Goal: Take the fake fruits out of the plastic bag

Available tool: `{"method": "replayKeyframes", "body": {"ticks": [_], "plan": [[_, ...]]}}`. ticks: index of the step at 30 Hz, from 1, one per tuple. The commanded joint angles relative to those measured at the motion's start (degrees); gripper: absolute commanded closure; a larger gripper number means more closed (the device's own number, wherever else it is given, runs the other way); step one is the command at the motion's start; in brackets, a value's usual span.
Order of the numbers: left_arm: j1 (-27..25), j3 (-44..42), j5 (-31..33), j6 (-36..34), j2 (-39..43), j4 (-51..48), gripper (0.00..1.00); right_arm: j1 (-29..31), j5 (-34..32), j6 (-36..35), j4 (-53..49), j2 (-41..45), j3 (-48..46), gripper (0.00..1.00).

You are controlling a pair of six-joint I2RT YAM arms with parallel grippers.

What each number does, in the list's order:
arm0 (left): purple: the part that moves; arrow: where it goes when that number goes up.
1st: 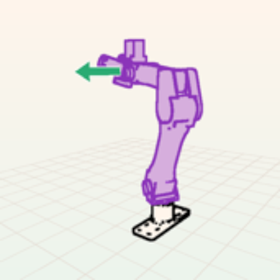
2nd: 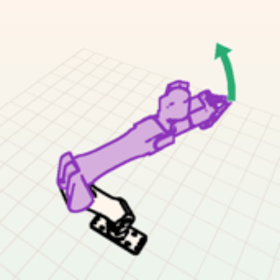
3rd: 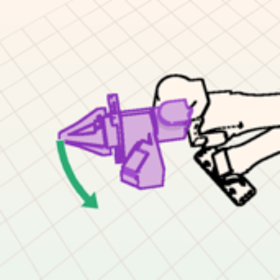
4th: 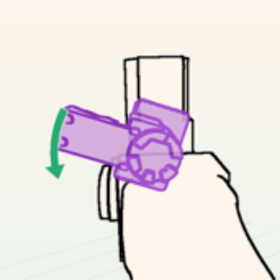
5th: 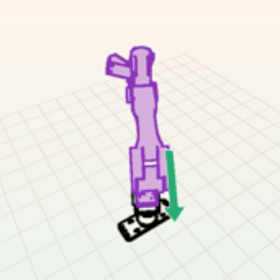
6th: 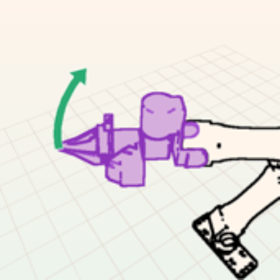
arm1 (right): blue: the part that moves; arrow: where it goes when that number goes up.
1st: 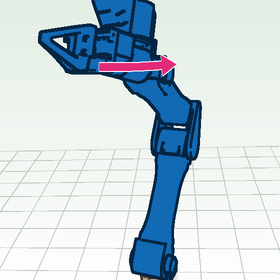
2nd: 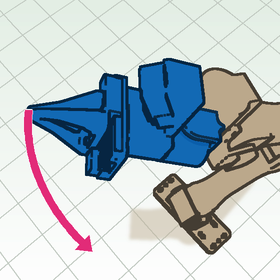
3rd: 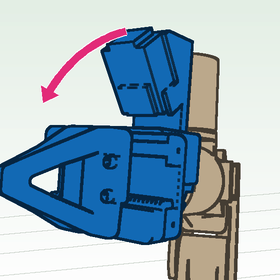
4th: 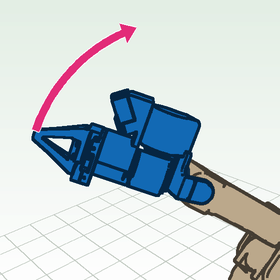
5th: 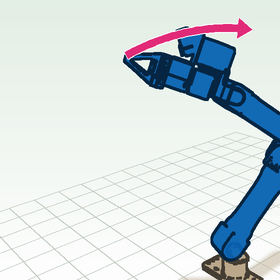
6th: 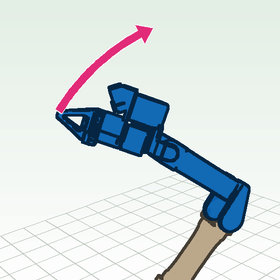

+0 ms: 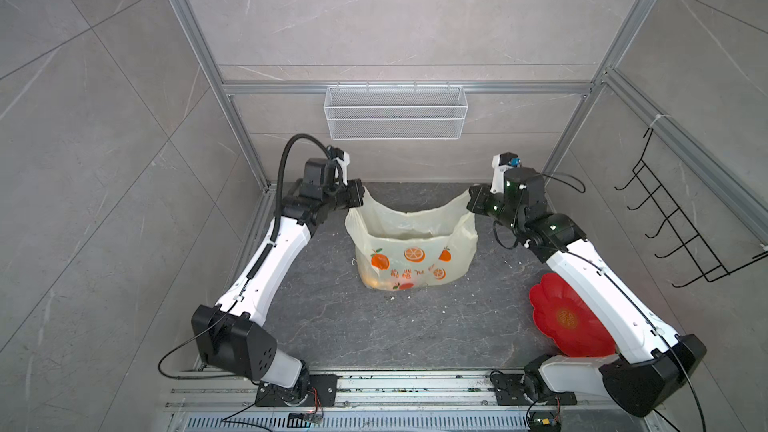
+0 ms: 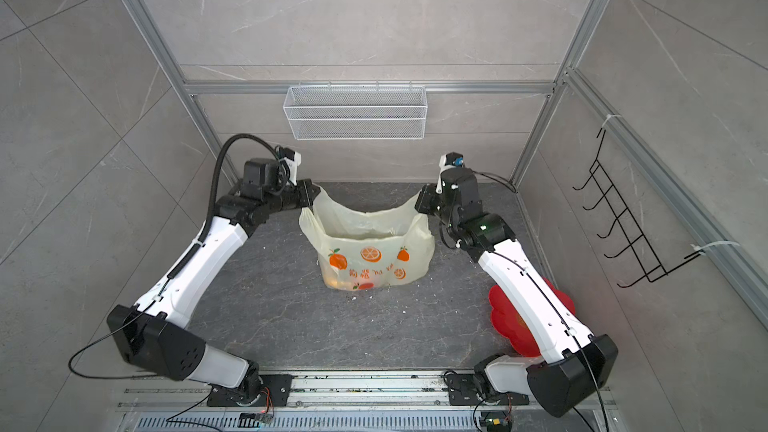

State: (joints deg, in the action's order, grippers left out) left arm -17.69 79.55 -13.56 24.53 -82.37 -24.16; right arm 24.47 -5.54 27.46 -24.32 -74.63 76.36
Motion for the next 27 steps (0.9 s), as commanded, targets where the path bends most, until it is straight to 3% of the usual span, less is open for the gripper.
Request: {"method": "replayKeyframes", "body": {"ticks": [1, 3, 5, 10, 14, 16, 20, 25, 27], "plan": [[3.1, -11.1, -4.3, 8.1, 4.1, 13.5, 1.00, 0.2, 0.6, 1.8, 2.8, 1.9, -9.2, 1.00], [4.2, -15.4, -3.2, 9.9, 6.2, 12.9, 0.97, 0.2, -0.1, 2.2, 2.5, 3.1, -13.2, 1.00], [4.4, -16.7, 1.4, 10.7, 8.3, 7.4, 0.88, 0.2, 0.6, 2.5, 2.1, 4.4, -15.6, 1.00], [3.3, -12.3, 6.2, 7.6, 11.5, -5.3, 0.47, 1.5, 2.6, 3.0, 2.8, 7.3, -16.9, 1.00], [-2.3, -4.3, 22.0, 3.8, 14.9, -19.5, 0.25, 3.4, 2.5, 1.8, 3.4, 8.2, -15.9, 1.00], [-5.6, 0.2, 31.2, 2.5, 16.2, -26.4, 0.22, 4.5, 2.3, 1.2, 3.3, 8.0, -15.0, 1.00], [-14.6, 9.5, 43.4, 1.9, 16.5, -36.8, 0.20, 6.6, 0.4, 0.5, 3.1, 8.1, -14.0, 1.00], [-29.3, 20.8, 45.4, 2.8, 7.9, -42.6, 0.22, 7.5, -1.1, 0.3, 2.5, 8.2, -13.2, 1.00], [-31.8, 22.4, 41.3, 3.2, 2.6, -42.2, 0.22, 7.7, -1.7, 0.3, 2.3, 8.6, -13.2, 1.00]]}}
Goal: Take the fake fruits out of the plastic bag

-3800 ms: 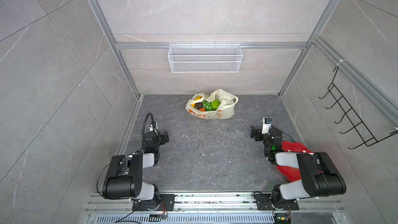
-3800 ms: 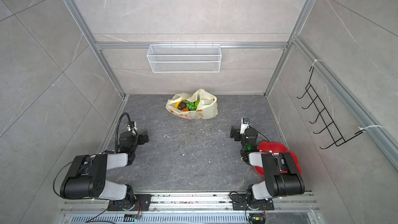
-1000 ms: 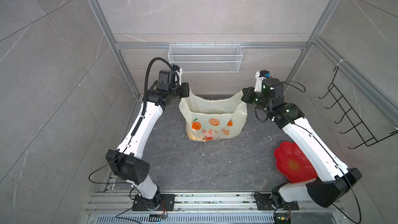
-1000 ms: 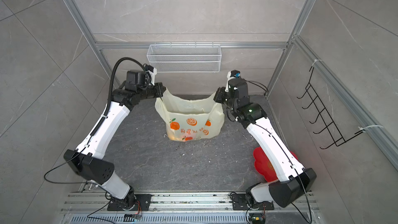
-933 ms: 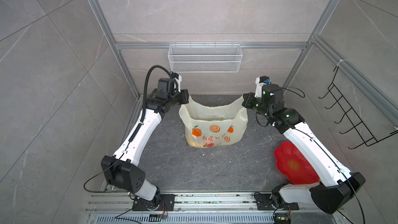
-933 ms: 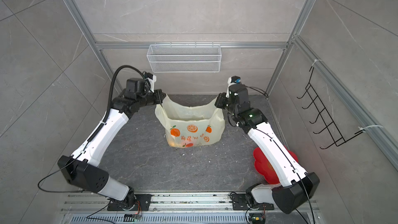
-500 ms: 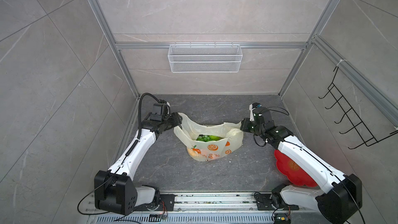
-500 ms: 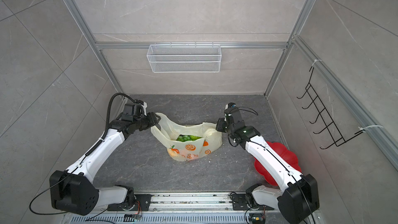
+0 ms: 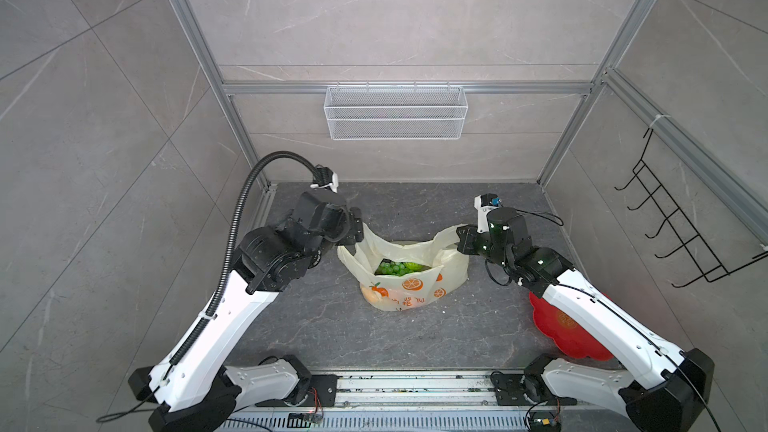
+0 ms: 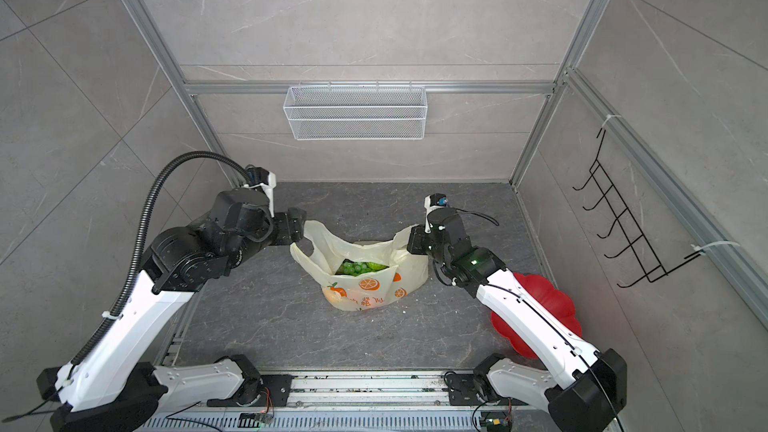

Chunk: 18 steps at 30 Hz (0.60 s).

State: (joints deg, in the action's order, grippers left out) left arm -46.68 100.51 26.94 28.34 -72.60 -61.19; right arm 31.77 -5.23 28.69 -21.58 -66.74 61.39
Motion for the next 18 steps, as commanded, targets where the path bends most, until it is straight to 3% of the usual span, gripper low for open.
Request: {"method": "replayKeyframes", "body": {"ticks": [1, 3, 8, 18], "plan": [[-2.9, 0.6, -4.1, -0.5, -9.3, -3.1, 0.22, 0.5, -2.3, -1.0, -0.3, 1.1, 1.6, 1.00], [-2.9, -1.6, -7.0, 0.6, -13.0, 0.0, 0.23, 0.6, -3.0, -1.1, -0.3, 1.8, 1.1, 1.00], [-2.1, -2.2, -0.6, 6.8, -21.1, -5.4, 0.22, 0.7, -4.3, -1.4, -1.1, 4.0, -0.5, 1.00], [1.2, -16.8, 4.7, 18.2, -19.1, -7.1, 0.19, 0.7, -4.8, -1.5, -0.4, 6.5, -4.0, 1.00]]}}
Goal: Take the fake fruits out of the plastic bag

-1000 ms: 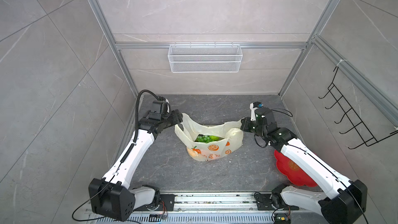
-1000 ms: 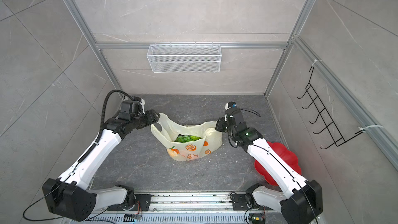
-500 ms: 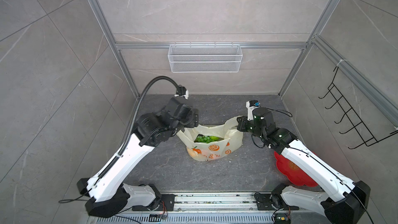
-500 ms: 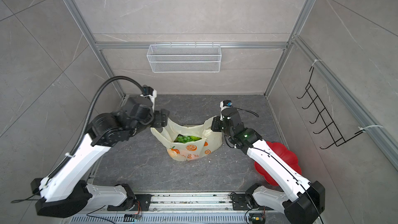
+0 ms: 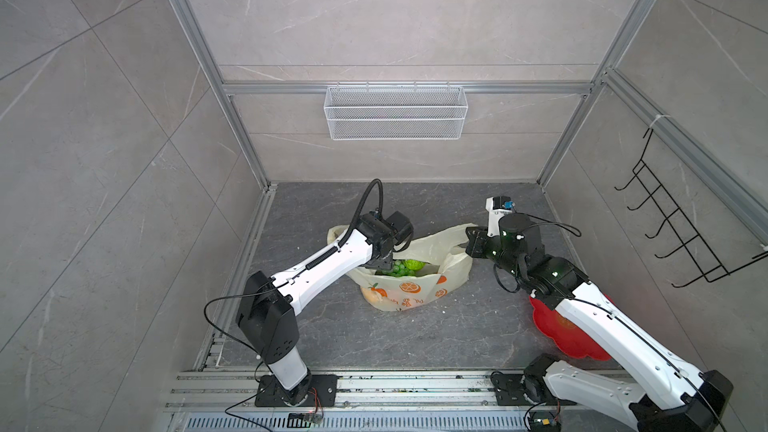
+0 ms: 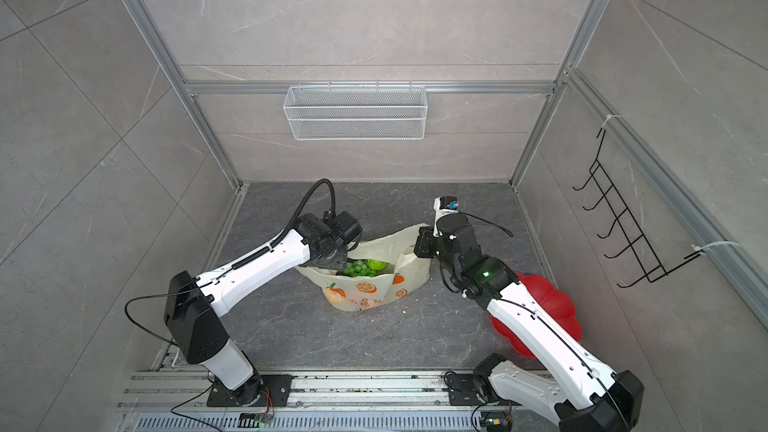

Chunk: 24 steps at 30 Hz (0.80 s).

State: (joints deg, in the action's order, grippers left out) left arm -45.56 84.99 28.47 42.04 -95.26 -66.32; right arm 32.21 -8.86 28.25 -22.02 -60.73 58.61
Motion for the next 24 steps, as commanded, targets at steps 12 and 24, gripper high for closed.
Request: {"method": "replayKeyframes", "body": {"ticks": [12, 24], "plan": [[5.3, -13.4, -12.4, 1.3, 8.2, 17.1, 0.12, 0.2, -1.1, -1.0, 0.7, -0.7, -1.8, 1.00], [12.9, -20.9, -28.5, -0.4, 5.6, 32.3, 0.57, -1.0, -7.9, -0.5, -2.7, -2.7, -1.4, 1.00]]}}
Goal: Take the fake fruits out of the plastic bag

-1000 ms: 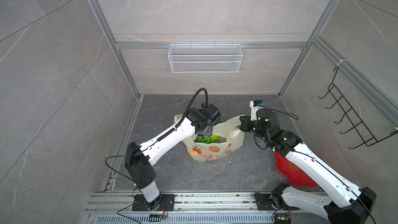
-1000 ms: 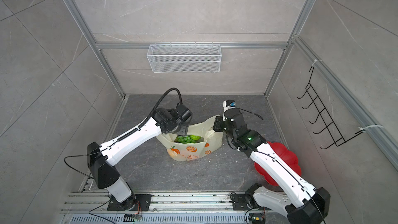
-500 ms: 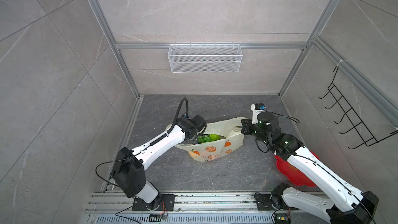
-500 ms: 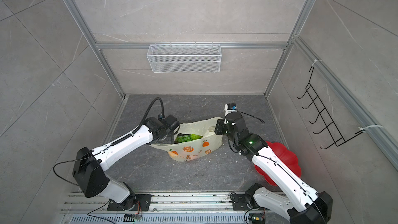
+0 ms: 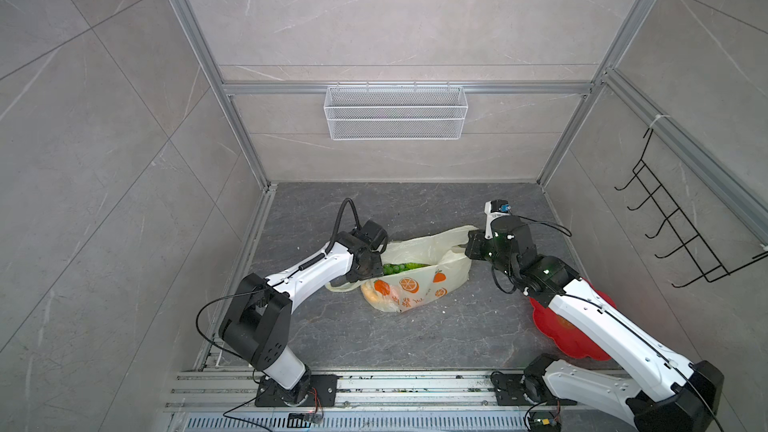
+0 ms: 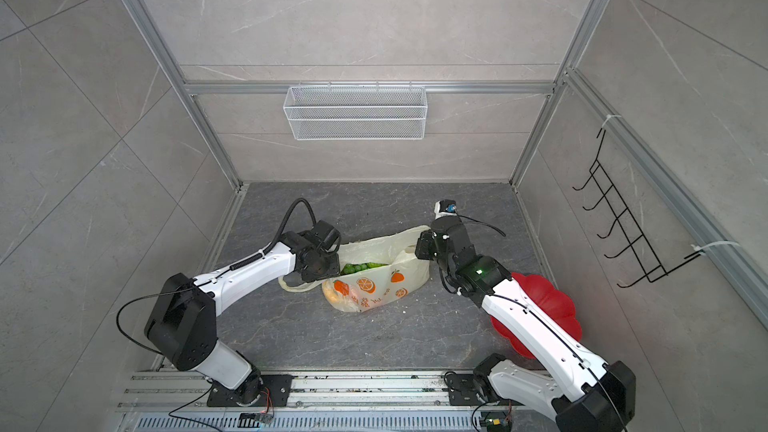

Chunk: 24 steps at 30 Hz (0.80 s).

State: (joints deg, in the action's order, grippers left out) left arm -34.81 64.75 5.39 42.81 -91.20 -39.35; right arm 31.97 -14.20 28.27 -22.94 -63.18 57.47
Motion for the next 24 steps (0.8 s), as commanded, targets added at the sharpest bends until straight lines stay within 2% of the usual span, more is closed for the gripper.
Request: {"method": "replayKeyframes", "body": {"ticks": [1, 5, 6, 11, 14, 19, 22, 24], "plan": [[3.8, -1.7, -6.9, -1.0, 2.5, 6.9, 0.66, -1.5, -2.6, -0.2, -2.2, -0.2, -0.8, 1.00], [9.5, -5.0, -12.8, -0.7, 5.8, 12.8, 0.90, -5.1, -2.0, 1.7, -2.9, 0.6, -4.3, 1.00], [10.7, -5.6, -14.9, -0.7, 6.3, 14.7, 0.92, -6.1, -1.6, 2.1, -2.8, 0.8, -5.3, 1.00], [19.7, -9.3, -24.3, 1.5, 8.8, 25.4, 0.96, -13.7, 4.7, 3.7, 2.3, 2.0, -9.2, 1.00], [22.3, -9.3, -25.0, 1.4, 9.6, 28.6, 0.97, -15.6, 8.9, 3.8, 6.7, 1.6, -9.3, 1.00], [22.7, -11.9, -26.3, 3.0, 10.8, 38.5, 0.97, -15.0, 18.7, 5.4, 15.4, -3.3, -10.1, 1.00], [21.5, -12.2, -28.8, 1.9, 9.0, 38.2, 0.97, -12.2, 14.8, 5.7, 13.2, -5.6, -11.6, 1.00], [19.5, -13.7, -27.8, 0.3, 9.1, 36.9, 0.97, -11.5, 12.3, 5.7, 9.4, -4.9, -12.7, 1.00]]}}
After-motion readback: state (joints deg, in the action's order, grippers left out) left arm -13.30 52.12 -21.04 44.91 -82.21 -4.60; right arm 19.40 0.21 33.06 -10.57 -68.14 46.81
